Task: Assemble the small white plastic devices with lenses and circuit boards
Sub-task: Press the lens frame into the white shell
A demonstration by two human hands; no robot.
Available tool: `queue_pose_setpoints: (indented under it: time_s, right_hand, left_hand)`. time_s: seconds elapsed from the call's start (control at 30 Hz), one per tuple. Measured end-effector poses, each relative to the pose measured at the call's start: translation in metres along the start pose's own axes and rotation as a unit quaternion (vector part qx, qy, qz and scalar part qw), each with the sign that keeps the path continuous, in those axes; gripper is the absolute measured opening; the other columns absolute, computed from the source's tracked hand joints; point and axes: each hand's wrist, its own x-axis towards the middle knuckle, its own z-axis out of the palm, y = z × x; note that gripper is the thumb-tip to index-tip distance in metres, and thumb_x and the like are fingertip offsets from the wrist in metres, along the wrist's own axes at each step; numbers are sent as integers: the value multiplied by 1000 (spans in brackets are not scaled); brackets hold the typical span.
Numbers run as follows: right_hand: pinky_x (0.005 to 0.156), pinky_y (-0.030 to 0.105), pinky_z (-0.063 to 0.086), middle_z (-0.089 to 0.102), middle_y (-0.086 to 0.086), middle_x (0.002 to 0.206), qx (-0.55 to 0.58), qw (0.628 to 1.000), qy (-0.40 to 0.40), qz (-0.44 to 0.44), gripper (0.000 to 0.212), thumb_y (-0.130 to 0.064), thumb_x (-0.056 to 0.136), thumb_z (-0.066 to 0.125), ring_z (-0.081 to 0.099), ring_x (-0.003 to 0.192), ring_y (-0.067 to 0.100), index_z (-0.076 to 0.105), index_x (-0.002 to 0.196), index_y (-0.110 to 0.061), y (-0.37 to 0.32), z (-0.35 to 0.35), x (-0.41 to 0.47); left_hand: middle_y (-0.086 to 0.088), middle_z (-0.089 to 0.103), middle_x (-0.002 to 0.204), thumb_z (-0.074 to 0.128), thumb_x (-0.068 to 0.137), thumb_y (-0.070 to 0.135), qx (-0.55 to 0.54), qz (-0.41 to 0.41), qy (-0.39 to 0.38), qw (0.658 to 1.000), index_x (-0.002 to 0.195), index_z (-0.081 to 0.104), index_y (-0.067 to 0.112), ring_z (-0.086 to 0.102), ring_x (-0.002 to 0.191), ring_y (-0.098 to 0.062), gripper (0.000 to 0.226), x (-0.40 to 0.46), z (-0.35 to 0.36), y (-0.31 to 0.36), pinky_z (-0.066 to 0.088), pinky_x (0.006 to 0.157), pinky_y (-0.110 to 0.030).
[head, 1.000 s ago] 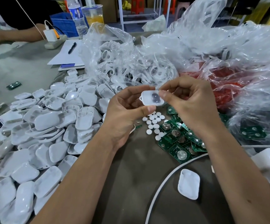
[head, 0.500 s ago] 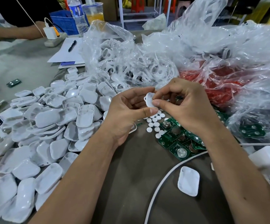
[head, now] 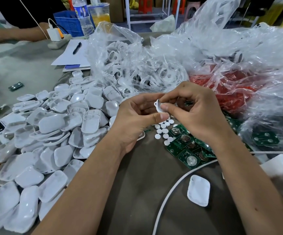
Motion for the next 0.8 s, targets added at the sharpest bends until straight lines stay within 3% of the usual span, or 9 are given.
queue_pose_setpoints:
  time_s: [0.33, 0.4, 0.47, 0.63, 0.73, 0.8]
  right_hand:
    - [64, 41, 62, 75, 0, 83, 72, 997, 3, 28, 12, -25, 86, 85, 70, 71, 25, 80, 94, -19, 0, -3, -1]
    - [52, 30, 60, 75, -7, 76, 138, 990, 23, 26, 13, -21, 92, 78, 70, 62, 11, 78, 100, -11, 0, -6, -1]
    - [51, 12, 50, 70, -17, 67, 177, 983, 52, 12, 15, -16, 97, 72, 64, 56, -1, 75, 102, -2, 2, -9, -1]
    - [59, 7, 46, 69, -22, 69, 149, 986, 79, -20, 11, -10, 97, 72, 63, 58, -3, 75, 101, 0, 1, -7, 0]
    - [62, 17, 55, 76, -17, 80, 121, 989, 76, -30, 5, -6, 94, 75, 70, 67, 5, 76, 97, -4, -3, -6, 0]
    - [61, 35, 59, 76, -8, 85, 86, 993, 75, -32, 4, -9, 91, 79, 72, 72, 15, 77, 95, -10, -3, -6, 0]
  left_hand:
    - [-21, 73, 119, 77, 75, -5, -41, -17, -24, 999, 126, 68, 1, 69, 114, -30, 52, 0, -1, 3, 55, 99, -37]
    - [-17, 73, 120, 74, 80, -4, -104, -36, -48, 993, 128, 67, 3, 68, 115, -27, 49, 0, -3, 6, 55, 101, -37]
    - [-16, 70, 128, 70, 84, 2, -177, -60, -87, 978, 131, 65, 5, 66, 121, -27, 47, 0, -5, 9, 54, 102, -37]
    - [-22, 64, 133, 53, 99, 14, -270, -99, -120, 950, 142, 54, 2, 63, 124, -38, 45, -1, -6, 14, 56, 100, -39]
    - [-26, 64, 130, 47, 103, 13, -295, -116, -101, 943, 141, 52, -4, 66, 118, -37, 42, -2, -2, 14, 58, 95, -39]
    - [-24, 65, 129, 44, 106, 11, -297, -125, -89, 942, 141, 51, -5, 68, 115, -34, 40, -3, 1, 13, 58, 95, -39]
